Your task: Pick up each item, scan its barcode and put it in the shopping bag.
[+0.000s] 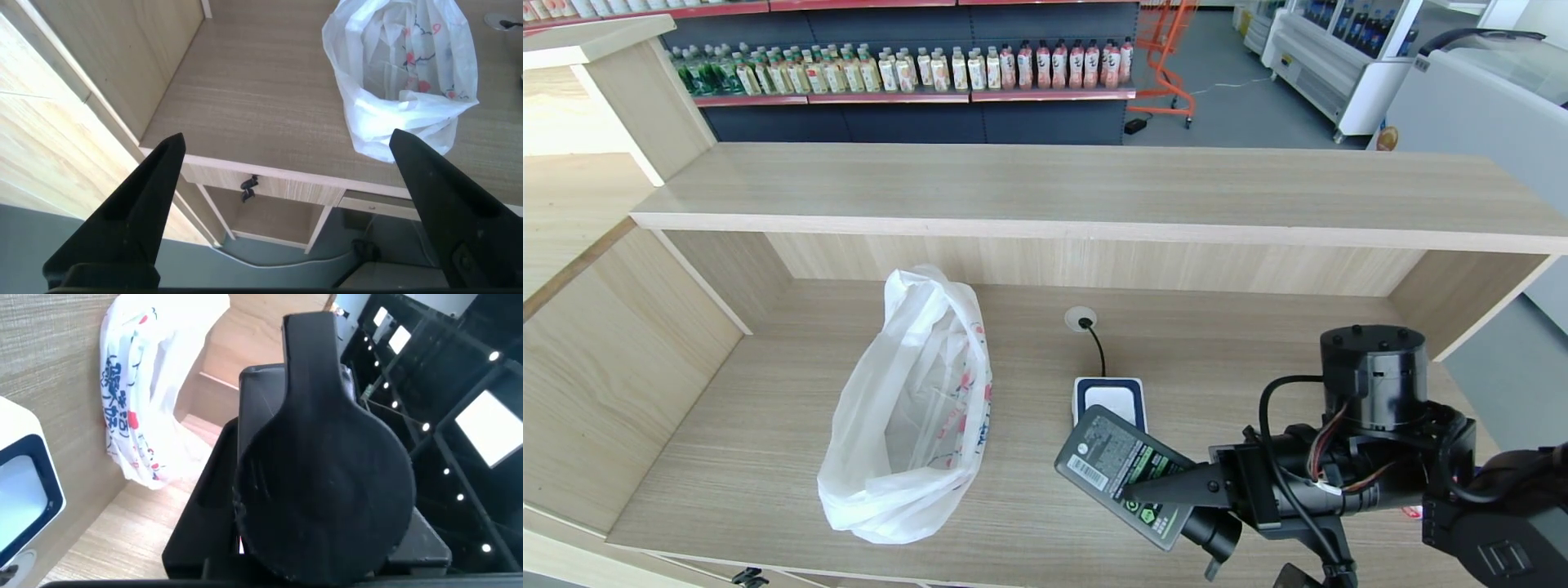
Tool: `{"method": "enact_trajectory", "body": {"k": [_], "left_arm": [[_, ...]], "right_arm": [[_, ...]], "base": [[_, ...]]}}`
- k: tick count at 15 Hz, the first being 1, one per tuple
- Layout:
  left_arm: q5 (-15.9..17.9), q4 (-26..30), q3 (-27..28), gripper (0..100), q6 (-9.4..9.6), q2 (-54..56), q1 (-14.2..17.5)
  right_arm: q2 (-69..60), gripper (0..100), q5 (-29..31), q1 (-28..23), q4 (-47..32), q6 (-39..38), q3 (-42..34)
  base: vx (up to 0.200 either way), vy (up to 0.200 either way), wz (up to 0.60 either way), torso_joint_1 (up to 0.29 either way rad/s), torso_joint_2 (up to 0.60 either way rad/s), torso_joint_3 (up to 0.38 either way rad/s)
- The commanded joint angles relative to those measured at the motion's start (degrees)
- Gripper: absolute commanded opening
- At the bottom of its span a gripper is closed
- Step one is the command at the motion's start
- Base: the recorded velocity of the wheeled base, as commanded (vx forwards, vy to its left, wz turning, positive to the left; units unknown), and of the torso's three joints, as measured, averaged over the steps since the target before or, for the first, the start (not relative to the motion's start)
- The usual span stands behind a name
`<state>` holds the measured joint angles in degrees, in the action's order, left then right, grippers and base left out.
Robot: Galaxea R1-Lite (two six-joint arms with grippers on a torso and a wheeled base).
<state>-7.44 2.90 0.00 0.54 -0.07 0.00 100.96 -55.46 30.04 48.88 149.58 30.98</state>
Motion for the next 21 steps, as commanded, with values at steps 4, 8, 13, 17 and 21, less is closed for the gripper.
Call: {"method": "enact_trajectory", "body": {"k": [4, 8, 13, 17, 21], "left_arm": [[0.0, 0.0, 0.0, 100, -0.01, 0.0, 0.0], [0.0, 0.0, 0.0, 100, -0.01, 0.0, 0.0], [0.0, 0.0, 0.0, 100, -0.01, 0.0, 0.0], [0.0, 0.0, 0.0, 100, -0.01, 0.0, 0.0], [0.0, 0.0, 0.0, 100, -0.01, 0.0, 0.0]], "right_arm": [[-0.3, 0, -0.1, 0.0, 0.2, 0.0, 0.0], [-0.3, 0, -0.1, 0.3, 0.2, 0.0, 0.2], [-4.0, 0, 0.0, 0.2, -0.5, -6.5, 0.0], [-19.2, 0, 9.6, -0.8, -1.0, -38.9, -0.2], [-30.1, 0, 19.3, -19.6, -0.8, -68.0, -5.6]], "base": [[0.000, 0.000, 0.00, 0.000, 0.00, 0.000], [0.000, 0.000, 0.00, 0.000, 0.00, 0.000], [0.000, 0.000, 0.00, 0.000, 0.00, 0.000], [0.000, 0.000, 0.00, 0.000, 0.00, 0.000], [0.000, 0.000, 0.00, 0.000, 0.00, 0.000]]}}
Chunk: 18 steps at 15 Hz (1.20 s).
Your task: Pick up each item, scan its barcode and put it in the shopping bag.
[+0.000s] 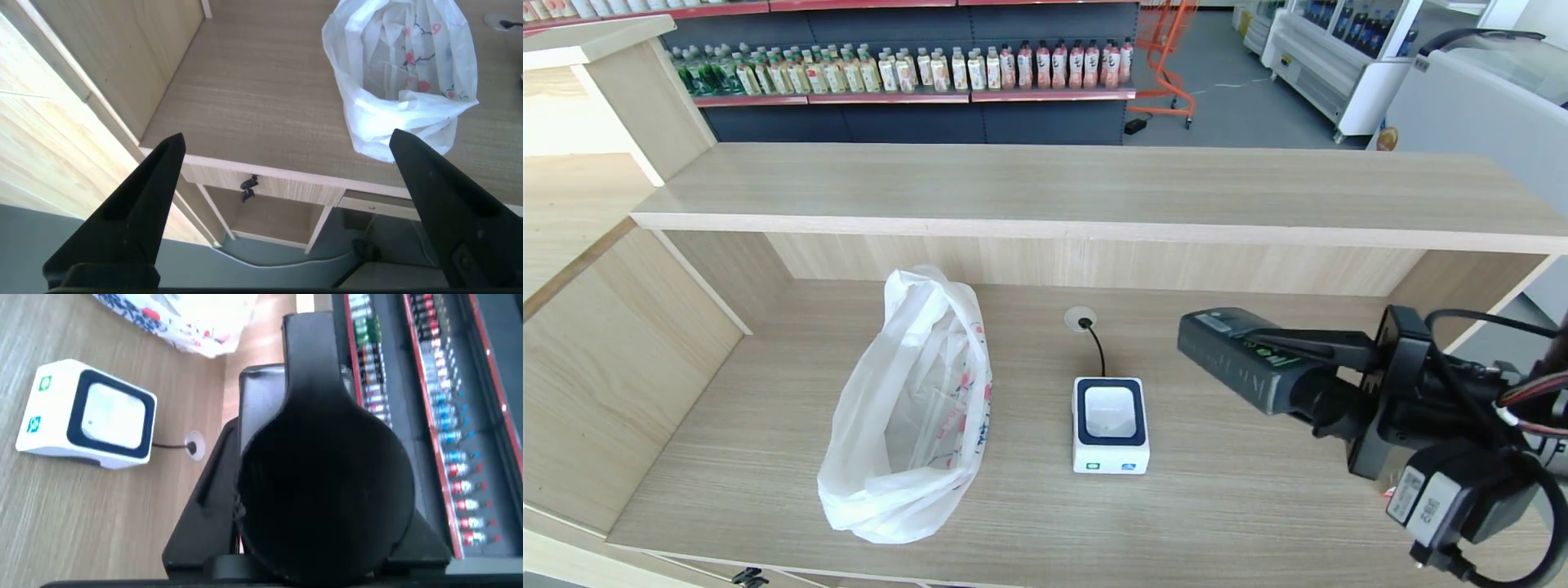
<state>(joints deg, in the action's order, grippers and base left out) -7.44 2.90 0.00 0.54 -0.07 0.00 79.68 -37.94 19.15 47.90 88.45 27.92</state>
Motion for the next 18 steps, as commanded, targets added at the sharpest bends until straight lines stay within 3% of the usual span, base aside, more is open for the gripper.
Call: {"method": "enact_trajectory", "body": {"k": [1, 3, 4, 5, 7, 8, 10, 14, 18], "left_arm": [[0.0, 0.0, 0.0, 100, -0.01, 0.0, 0.0], [0.0, 0.0, 0.0, 100, -0.01, 0.0, 0.0], [0.0, 0.0, 0.0, 100, -0.01, 0.0, 0.0], [0.0, 0.0, 0.0, 100, -0.01, 0.0, 0.0], [0.0, 0.0, 0.0, 100, -0.01, 0.0, 0.0], [0.0, 0.0, 0.0, 100, -0.01, 0.0, 0.0], [0.0, 0.0, 0.0, 100, -0.01, 0.0, 0.0], [0.0, 0.0, 0.0, 100, -0.01, 0.0, 0.0], [0.0, 0.0, 0.0, 100, -0.01, 0.0, 0.0]], "right_arm": [[-9.3, 0, 0.1, -10.0, -0.1, -8.1, -2.7], [-9.9, 0, -9.4, -12.9, -0.2, -29.5, -3.1], [-10.5, 0, -8.7, -13.1, -0.3, -39.4, -3.0], [-10.8, 0, -5.4, -13.0, -1.1, -48.4, -2.3], [-9.6, 0, 8.5, -8.3, -14.1, -70.2, 2.3], [-8.0, 0, 12.1, -6.1, -19.8, -80.8, 4.6], [-3.0, 0, 16.7, -0.4, -21.4, -102.7, 6.4], [7.7, 0, 24.5, 6.5, -20.3, -118.6, 7.0], [13.5, 0, 26.2, 7.2, -19.6, -121.6, 6.8]], "base": [[0.000, 0.000, 0.00, 0.000, 0.00, 0.000], [0.000, 0.000, 0.00, 0.000, 0.00, 0.000], [0.000, 0.000, 0.00, 0.000, 0.00, 0.000], [0.000, 0.000, 0.00, 0.000, 0.00, 0.000], [0.000, 0.000, 0.00, 0.000, 0.00, 0.000], [0.000, 0.000, 0.00, 0.000, 0.00, 0.000], [0.000, 0.000, 0.00, 0.000, 0.00, 0.000], [0.000, 0.000, 0.00, 0.000, 0.00, 0.000], [0.000, 0.000, 0.00, 0.000, 0.00, 0.000]]}}
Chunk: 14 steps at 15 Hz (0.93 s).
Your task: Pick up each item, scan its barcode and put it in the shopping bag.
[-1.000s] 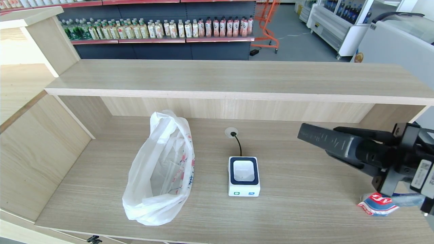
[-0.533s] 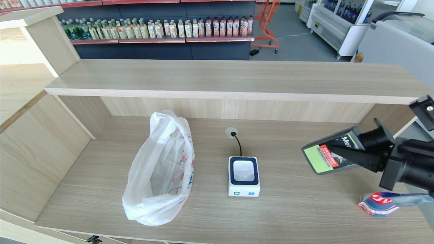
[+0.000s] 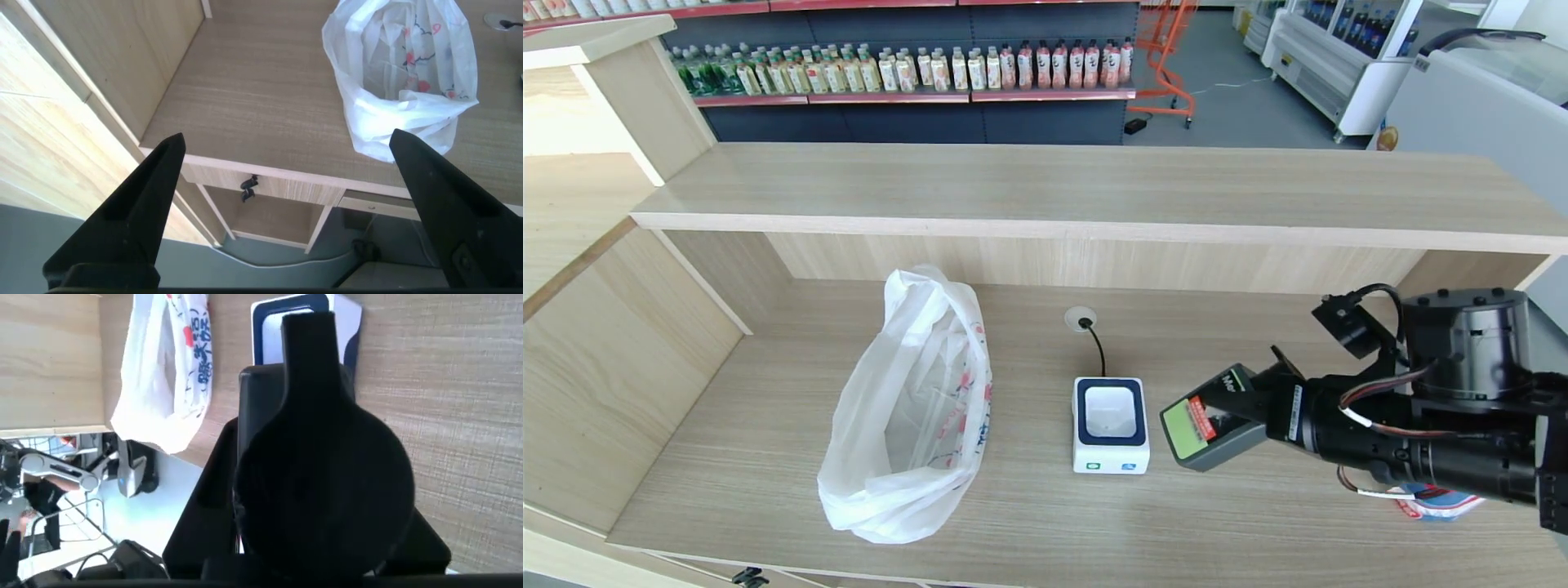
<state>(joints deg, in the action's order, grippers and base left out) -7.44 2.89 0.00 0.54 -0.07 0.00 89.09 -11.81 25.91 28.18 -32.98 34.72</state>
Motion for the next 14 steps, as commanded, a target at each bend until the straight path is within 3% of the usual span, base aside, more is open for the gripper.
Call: {"method": "enact_trajectory", "body": {"k": [1, 14], "left_arm": [[0.0, 0.0, 0.0, 100, -0.01, 0.0, 0.0], [0.0, 0.0, 0.0, 100, -0.01, 0.0, 0.0]], "right_arm": [[5.6, 0, 0.0, 0.7, 0.7, -0.2, 0.4], [18.0, 0, 0.4, 4.1, 5.9, 3.9, 7.8]], "base": [[0.000, 0.000, 0.00, 0.000, 0.00, 0.000], [0.000, 0.000, 0.00, 0.000, 0.00, 0.000]]}}
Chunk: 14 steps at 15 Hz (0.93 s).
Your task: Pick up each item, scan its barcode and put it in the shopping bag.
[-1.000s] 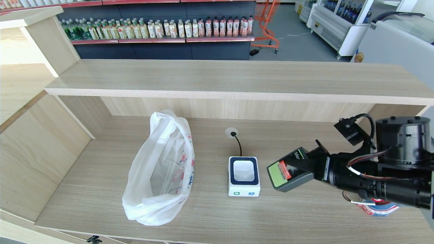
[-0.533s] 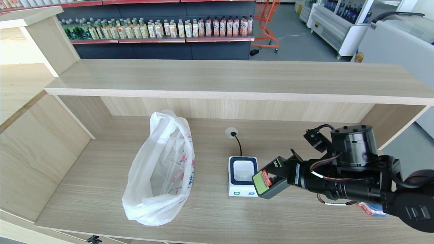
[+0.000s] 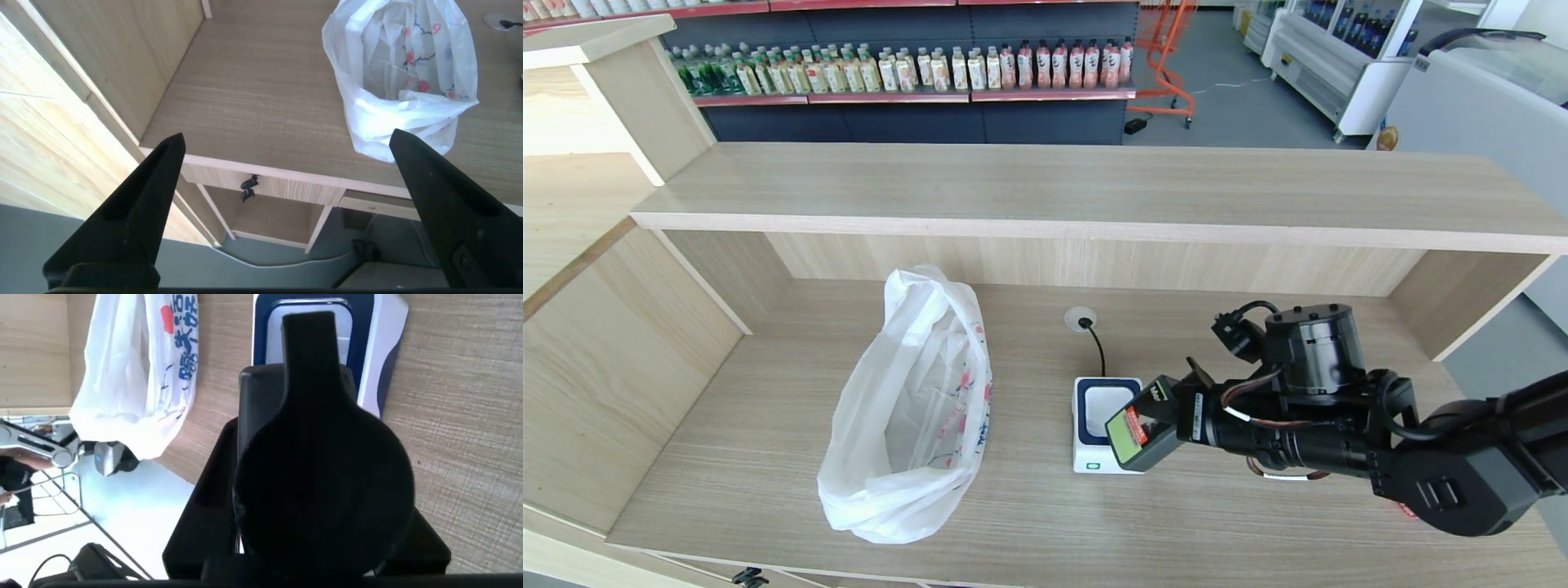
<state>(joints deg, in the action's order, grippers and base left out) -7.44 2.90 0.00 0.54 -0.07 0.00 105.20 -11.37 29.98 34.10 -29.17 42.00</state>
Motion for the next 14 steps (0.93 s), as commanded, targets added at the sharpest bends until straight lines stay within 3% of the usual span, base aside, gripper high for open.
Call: {"method": "enact_trajectory", "body": {"k": [1, 11, 14], "left_arm": [[0.0, 0.0, 0.0, 100, -0.01, 0.0, 0.0], [0.0, 0.0, 0.0, 100, -0.01, 0.0, 0.0], [0.0, 0.0, 0.0, 100, -0.01, 0.0, 0.0]], "right_arm": [[2.5, 0, 0.0, 0.0, 0.1, 0.9, 0.7], [6.8, 0, 1.8, 1.6, 1.2, 1.2, 7.3], [-1.8, 0, 1.7, 2.1, 1.1, 0.9, 6.1]], "base": [[0.000, 0.000, 0.00, 0.000, 0.00, 0.000], [0.000, 0.000, 0.00, 0.000, 0.00, 0.000], [0.000, 0.000, 0.00, 0.000, 0.00, 0.000]]}}
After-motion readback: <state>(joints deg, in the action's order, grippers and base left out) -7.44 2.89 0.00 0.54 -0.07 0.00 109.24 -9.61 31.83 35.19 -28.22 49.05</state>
